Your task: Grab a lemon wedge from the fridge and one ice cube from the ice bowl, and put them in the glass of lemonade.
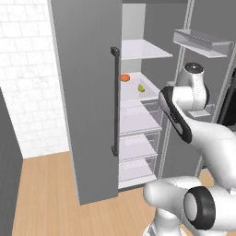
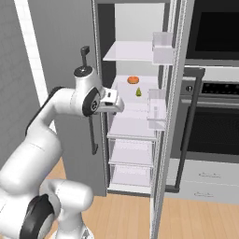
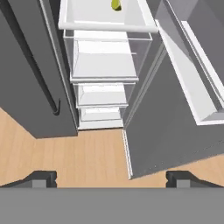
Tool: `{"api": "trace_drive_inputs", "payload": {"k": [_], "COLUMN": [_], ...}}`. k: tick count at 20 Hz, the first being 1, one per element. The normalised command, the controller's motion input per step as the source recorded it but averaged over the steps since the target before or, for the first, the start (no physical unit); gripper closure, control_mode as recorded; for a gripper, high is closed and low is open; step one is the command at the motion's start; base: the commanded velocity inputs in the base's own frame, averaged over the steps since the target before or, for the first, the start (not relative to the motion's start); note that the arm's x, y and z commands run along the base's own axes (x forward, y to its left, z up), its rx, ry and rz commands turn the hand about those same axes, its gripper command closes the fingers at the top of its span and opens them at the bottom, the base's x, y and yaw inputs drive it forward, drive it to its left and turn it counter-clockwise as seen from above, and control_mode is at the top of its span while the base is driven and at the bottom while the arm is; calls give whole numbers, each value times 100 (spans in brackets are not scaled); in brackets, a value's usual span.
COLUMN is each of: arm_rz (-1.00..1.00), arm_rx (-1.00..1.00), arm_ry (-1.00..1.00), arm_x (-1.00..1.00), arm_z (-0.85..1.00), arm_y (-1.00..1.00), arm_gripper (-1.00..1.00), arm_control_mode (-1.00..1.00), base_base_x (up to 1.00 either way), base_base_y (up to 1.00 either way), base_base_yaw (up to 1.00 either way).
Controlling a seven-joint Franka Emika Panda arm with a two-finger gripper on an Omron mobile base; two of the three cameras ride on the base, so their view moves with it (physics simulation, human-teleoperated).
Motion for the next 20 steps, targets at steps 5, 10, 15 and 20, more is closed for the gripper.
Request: {"api": "trace_drive_inputs", "payload": {"k": [5, 10, 15, 20], "arm_rz": [4, 0, -1, -7], "arm_rx": [5, 7, 2, 3], "arm_ry": [0, 0, 22, 7], "arm_x": [-99, -100, -85, -72], "arm_z": [54, 18, 20, 36], "arm_y": [29, 38, 22, -1], "arm_gripper": [-100, -100, -100, -100], "arm_control_mode": [-100, -100, -100, -100], "base_base_x": [0, 0, 0, 0], "base_base_y": [0, 0, 0, 0], "base_base_yaw": [0, 0, 0, 0]}}
